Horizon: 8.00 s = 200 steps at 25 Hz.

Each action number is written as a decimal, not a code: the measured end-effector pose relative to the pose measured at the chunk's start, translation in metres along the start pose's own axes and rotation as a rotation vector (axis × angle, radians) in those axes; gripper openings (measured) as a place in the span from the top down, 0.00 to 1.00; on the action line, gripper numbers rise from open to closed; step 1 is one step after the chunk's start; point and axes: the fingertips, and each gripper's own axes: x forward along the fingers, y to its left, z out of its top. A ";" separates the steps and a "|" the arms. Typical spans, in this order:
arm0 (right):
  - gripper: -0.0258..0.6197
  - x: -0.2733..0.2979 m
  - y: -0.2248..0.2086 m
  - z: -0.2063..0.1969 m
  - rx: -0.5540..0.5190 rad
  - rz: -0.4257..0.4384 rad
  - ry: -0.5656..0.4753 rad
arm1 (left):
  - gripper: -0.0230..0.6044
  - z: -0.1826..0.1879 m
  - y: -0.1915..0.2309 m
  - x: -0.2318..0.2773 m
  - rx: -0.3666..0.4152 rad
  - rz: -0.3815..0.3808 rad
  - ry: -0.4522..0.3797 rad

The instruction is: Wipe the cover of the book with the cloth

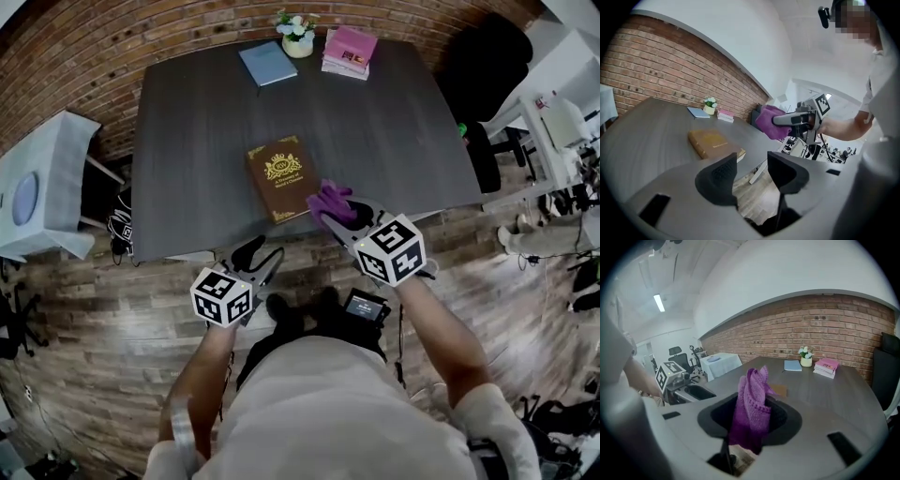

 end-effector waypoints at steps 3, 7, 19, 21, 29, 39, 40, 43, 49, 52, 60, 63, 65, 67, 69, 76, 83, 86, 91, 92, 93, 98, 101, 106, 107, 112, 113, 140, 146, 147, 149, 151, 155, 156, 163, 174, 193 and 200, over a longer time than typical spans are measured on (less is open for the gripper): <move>0.74 0.016 -0.010 -0.001 -0.039 0.020 0.034 | 0.63 -0.006 0.008 0.013 0.004 0.023 0.026; 0.74 0.042 -0.022 -0.001 -0.096 0.073 0.079 | 0.63 -0.014 0.024 0.029 -0.012 0.083 0.049; 0.74 0.118 -0.060 0.004 -0.252 0.224 0.187 | 0.57 -0.029 0.062 0.079 -0.027 0.269 0.137; 0.74 0.134 -0.066 0.006 -0.263 0.234 0.202 | 0.57 -0.027 0.069 0.084 -0.029 0.285 0.142; 0.74 0.189 -0.062 0.020 -0.212 0.270 0.231 | 0.57 -0.037 0.086 0.099 -0.018 0.317 0.227; 0.74 0.247 -0.035 0.023 -0.084 0.278 0.270 | 0.60 -0.037 0.112 0.107 -0.147 0.365 0.208; 0.74 0.251 -0.034 0.022 -0.069 0.274 0.274 | 0.60 -0.037 0.114 0.108 -0.176 0.365 0.203; 0.74 0.262 -0.040 0.012 -0.005 0.240 0.296 | 0.60 -0.039 0.117 0.108 -0.286 0.377 0.185; 0.74 0.269 -0.056 0.006 0.085 0.204 0.285 | 0.61 -0.044 0.119 0.107 -0.426 0.399 0.136; 0.74 0.265 -0.065 0.005 0.091 0.182 0.282 | 0.61 -0.045 0.119 0.106 -0.446 0.405 0.127; 0.74 0.253 -0.097 0.002 0.096 0.124 0.273 | 0.61 -0.045 0.119 0.105 -0.435 0.426 0.140; 0.74 0.247 -0.112 -0.002 0.099 0.087 0.282 | 0.61 -0.045 0.118 0.105 -0.434 0.430 0.145; 0.74 0.244 -0.120 -0.004 0.101 0.070 0.285 | 0.61 -0.045 0.118 0.105 -0.433 0.433 0.147; 0.74 0.240 -0.128 -0.005 0.102 0.052 0.289 | 0.61 -0.045 0.119 0.105 -0.430 0.435 0.150; 0.74 0.236 -0.137 -0.007 0.103 0.035 0.292 | 0.61 -0.045 0.119 0.106 -0.428 0.437 0.151; 0.74 0.223 -0.158 -0.012 0.111 -0.010 0.294 | 0.62 -0.044 0.117 0.105 -0.409 0.439 0.164; 0.74 0.220 -0.163 -0.013 0.107 -0.024 0.293 | 0.95 -0.016 0.112 0.102 -0.270 0.377 0.132; 0.74 0.221 -0.163 -0.013 0.105 -0.027 0.290 | 0.95 -0.010 0.097 0.115 -0.247 0.255 0.150; 0.74 0.218 -0.165 -0.015 0.088 -0.031 0.293 | 0.95 -0.034 0.093 0.121 -0.317 0.225 0.240; 0.74 0.216 -0.167 -0.015 0.083 -0.035 0.294 | 0.95 -0.035 0.093 0.120 -0.335 0.232 0.232; 0.74 0.214 -0.170 -0.015 0.081 -0.040 0.295 | 0.95 -0.034 0.094 0.120 -0.339 0.239 0.231; 0.74 0.199 -0.196 -0.021 0.080 -0.114 0.321 | 0.95 -0.034 0.093 0.122 -0.334 0.243 0.250; 0.75 0.189 -0.206 -0.020 0.071 -0.149 0.323 | 0.96 -0.034 0.094 0.122 -0.329 0.250 0.249; 0.75 0.180 -0.196 -0.007 0.075 -0.135 0.283 | 0.96 -0.035 0.095 0.122 -0.329 0.250 0.246; 0.75 0.179 -0.191 -0.004 0.077 -0.126 0.276 | 0.96 -0.035 0.094 0.121 -0.328 0.249 0.246; 0.75 0.182 -0.153 0.007 0.081 -0.047 0.240 | 0.96 -0.034 0.094 0.122 -0.320 0.251 0.244; 0.75 0.183 -0.145 0.007 0.085 -0.031 0.239 | 0.96 -0.034 0.094 0.122 -0.317 0.252 0.244; 0.75 0.223 -0.045 -0.034 0.201 0.160 0.351 | 0.96 -0.034 0.094 0.122 -0.320 0.252 0.210; 0.75 0.214 -0.064 -0.039 0.195 0.128 0.344 | 0.96 -0.032 0.095 0.123 -0.323 0.261 0.209; 0.75 0.212 -0.067 -0.039 0.195 0.123 0.341 | 0.96 -0.032 0.095 0.123 -0.324 0.263 0.209; 0.75 0.207 -0.073 -0.042 0.198 0.110 0.338 | 0.96 -0.032 0.095 0.122 -0.325 0.265 0.209; 0.75 0.203 -0.080 -0.044 0.202 0.098 0.335 | 0.96 -0.032 0.095 0.122 -0.323 0.266 0.210; 0.75 0.194 -0.094 -0.049 0.206 0.068 0.330 | 0.96 -0.033 0.095 0.122 -0.321 0.271 0.209; 0.75 0.192 -0.097 -0.050 0.206 0.061 0.329 | 0.96 -0.033 0.095 0.122 -0.321 0.271 0.208; 0.75 0.179 -0.115 -0.055 0.186 0.014 0.324 | 0.96 -0.033 0.096 0.122 -0.319 0.274 0.208; 0.75 0.153 -0.149 -0.061 0.140 -0.083 0.340 | 0.96 -0.032 0.096 0.121 -0.310 0.275 0.210; 0.75 0.132 -0.135 -0.032 0.106 -0.102 0.273 | 0.95 -0.022 0.098 0.075 -0.357 0.285 0.072; 0.75 0.145 -0.073 -0.035 0.117 0.004 0.270 | 0.95 -0.027 0.090 0.056 -0.384 0.278 0.038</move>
